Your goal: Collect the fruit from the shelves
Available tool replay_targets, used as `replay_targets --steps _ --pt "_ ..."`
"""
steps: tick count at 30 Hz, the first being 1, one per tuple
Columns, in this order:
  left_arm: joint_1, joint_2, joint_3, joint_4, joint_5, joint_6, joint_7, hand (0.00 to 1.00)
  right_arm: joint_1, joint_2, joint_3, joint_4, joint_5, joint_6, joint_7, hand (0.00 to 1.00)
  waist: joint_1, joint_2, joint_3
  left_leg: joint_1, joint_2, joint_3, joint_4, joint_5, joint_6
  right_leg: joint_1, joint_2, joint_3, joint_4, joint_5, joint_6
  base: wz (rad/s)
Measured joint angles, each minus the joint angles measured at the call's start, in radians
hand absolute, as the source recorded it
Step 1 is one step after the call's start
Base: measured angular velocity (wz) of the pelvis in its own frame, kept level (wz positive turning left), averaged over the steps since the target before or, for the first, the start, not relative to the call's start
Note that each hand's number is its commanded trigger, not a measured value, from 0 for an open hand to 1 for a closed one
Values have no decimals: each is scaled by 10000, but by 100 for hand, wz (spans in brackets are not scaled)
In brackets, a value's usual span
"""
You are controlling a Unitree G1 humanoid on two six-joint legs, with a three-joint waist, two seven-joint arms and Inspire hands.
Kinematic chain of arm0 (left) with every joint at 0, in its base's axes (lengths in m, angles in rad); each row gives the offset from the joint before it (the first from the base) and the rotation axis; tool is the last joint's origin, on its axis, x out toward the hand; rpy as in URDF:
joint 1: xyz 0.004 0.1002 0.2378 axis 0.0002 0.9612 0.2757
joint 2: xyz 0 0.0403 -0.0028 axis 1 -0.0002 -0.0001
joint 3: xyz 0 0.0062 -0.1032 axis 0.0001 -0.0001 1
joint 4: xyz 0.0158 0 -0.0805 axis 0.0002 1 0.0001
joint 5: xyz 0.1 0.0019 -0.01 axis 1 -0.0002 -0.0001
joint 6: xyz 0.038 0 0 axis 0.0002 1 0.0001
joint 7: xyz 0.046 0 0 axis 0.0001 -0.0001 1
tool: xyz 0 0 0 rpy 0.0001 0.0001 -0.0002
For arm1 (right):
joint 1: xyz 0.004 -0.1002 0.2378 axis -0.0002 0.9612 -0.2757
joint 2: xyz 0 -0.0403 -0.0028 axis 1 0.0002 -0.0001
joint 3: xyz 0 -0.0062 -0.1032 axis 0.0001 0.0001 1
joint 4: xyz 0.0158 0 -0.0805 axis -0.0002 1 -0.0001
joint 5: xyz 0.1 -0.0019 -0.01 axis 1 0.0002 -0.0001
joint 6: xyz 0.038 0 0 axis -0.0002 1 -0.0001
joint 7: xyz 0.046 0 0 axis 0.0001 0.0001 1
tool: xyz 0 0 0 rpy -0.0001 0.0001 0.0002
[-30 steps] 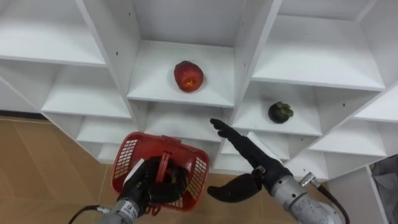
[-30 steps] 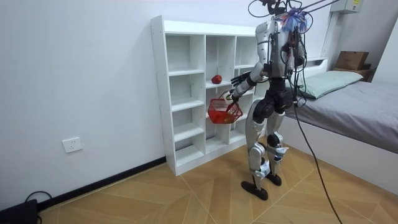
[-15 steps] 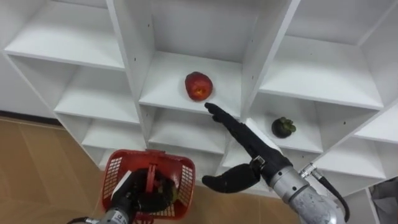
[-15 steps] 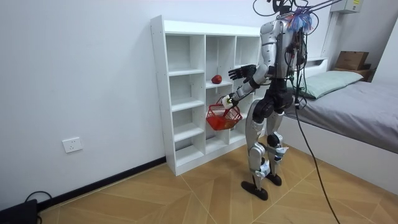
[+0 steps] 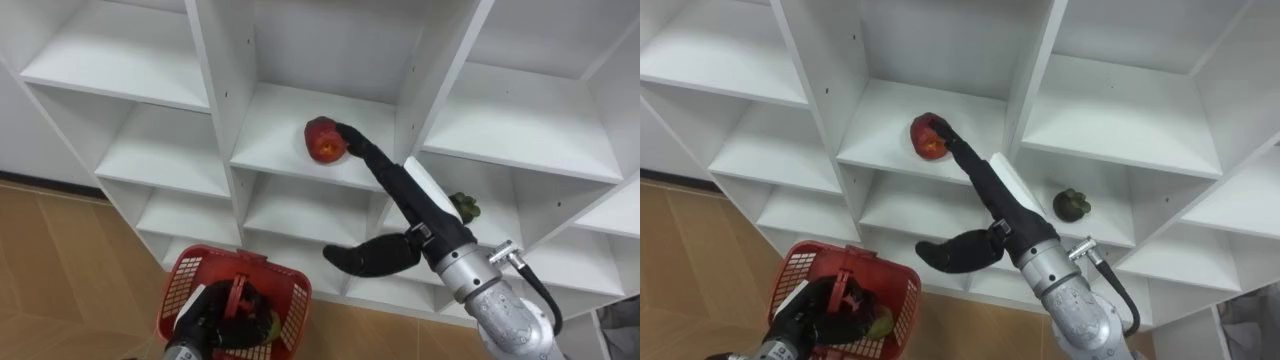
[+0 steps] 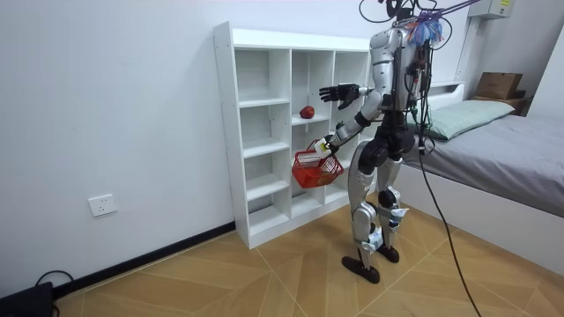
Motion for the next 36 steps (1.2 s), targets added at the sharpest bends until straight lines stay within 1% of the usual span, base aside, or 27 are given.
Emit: replay_targets --steps 3,6,12,15,18,20,23,27,31,33,36 --pt "1 -17 -1 0 1 0 63 100 -434 -2 -9 -1 52 -11 -255 0 19 -16 -4 1 -8 -28 -11 0 0 20 -6 -38 -25 -8 5 5" --pt "7 -25 -1 -6 5 0 110 100 -494 -2 -64 1 76 -34 -591 0 6 -48 -17 39 -25 -214 -9 1 1 179 -23 -171 -150 -11 12 15" --pt "7 -32 -13 106 2 0 148 100 -646 -3 -248 4 -8 -34 -850 0 -4 -37 -8 28 -25 -356 -16 1 0 244 -38 -424 -145 -11 15 9" --pt "-41 -41 -37 504 5 1 149 100 -851 0 -245 15 83 -42 -1002 0 6 -25 17 -7 -35 -391 -27 0 -3 259 -36 -463 -129 -11 15 5" --pt "-63 -41 -74 754 5 3 151 100 -947 0 -254 49 81 -90 -1208 0 -20 -30 30 -179 -38 -524 32 -3 -6 224 -62 -697 -130 -11 15 17" --pt "-87 -40 -72 841 2 2 151 100 -952 19 -255 101 86 -91 -1288 0 14 -20 57 -299 -31 -563 192 -29 -12 209 -60 -806 -128 -11 15 15" --pt "-169 -38 -18 936 1 3 149 100 -1166 19 -267 353 88 -211 -1379 0 15 -2 78 -576 7 -590 395 -44 -9 34 -64 -832 -105 -9 11 8" --pt "-235 -41 -6 935 5 3 150 100 -1238 19 -306 492 65 -214 -1632 0 36 24 95 -870 17 -622 645 -73 8 -146 -83 -962 50 -9 12 7" --pt "-235 -32 39 926 521 7 143 100 -1588 23 -397 869 68 -234 -1774 0 56 44 107 -926 14 -627 727 -73 17 -224 -112 -941 98 -8 10 0" --pt "-247 -48 174 921 794 8 139 100 -1818 21 -415 1106 87 -319 -1883 0 46 43 105 -1005 15 -661 804 -78 25 -227 -117 -941 103 -8 9 3" --pt "-319 -62 195 921 860 9 139 100 -2193 16 -448 1615 91 -326 -1998 0 70 46 103 -1016 9 -735 856 -77 27 -227 -124 -962 117 -7 7 5"
